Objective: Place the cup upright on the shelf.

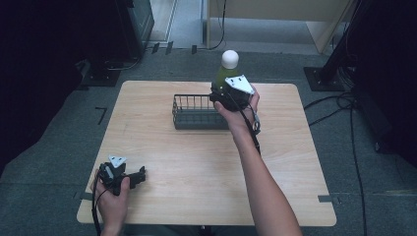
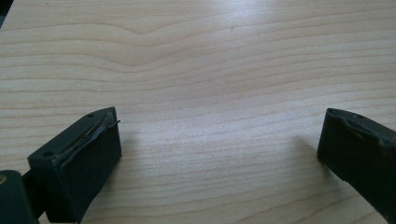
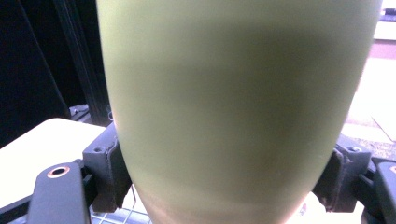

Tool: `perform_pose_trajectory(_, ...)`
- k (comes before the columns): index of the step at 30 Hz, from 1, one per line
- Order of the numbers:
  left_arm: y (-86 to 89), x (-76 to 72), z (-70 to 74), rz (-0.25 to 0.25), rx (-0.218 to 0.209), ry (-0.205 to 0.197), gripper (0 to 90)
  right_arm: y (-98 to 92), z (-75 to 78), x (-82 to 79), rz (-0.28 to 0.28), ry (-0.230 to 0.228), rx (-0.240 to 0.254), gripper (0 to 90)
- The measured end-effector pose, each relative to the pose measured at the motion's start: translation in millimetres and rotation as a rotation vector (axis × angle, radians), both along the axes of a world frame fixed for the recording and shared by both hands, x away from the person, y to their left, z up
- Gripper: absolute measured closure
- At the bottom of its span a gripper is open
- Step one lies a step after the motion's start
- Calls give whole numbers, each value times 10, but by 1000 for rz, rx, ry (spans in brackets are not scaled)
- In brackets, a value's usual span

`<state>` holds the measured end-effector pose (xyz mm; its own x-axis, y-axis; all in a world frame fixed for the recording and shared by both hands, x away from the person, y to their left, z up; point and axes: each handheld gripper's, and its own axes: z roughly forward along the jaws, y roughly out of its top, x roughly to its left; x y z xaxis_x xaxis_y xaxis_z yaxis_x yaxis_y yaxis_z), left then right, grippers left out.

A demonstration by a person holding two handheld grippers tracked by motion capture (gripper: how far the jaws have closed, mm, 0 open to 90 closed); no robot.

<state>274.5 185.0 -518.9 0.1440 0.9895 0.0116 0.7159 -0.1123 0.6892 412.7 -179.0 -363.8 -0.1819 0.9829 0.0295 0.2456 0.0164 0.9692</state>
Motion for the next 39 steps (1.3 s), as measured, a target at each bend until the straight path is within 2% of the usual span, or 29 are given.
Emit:
perform_pose_trajectory(6, 0, 0, 0, -2, 1, 0, 0, 24, -150, 70, 1, 29, -16, 204)
perform_pose_trajectory(22, 0, 0, 0, -2, 1, 0, 0, 65, -337, 208, -4, 113, -27, 203)
perform_pose_trajectory(26, 0, 0, 0, -2, 2, 0, 0, 86, -356, 233, -6, 99, -35, 202)
perform_pose_trajectory(31, -1, 1, -1, -2, 1, -2, 0, 100, -414, 276, -21, 71, -17, 200)
perform_pose_trajectory(39, -1, 1, -1, -3, 1, -2, 0, 68, -424, 290, -13, 69, -1, 198)
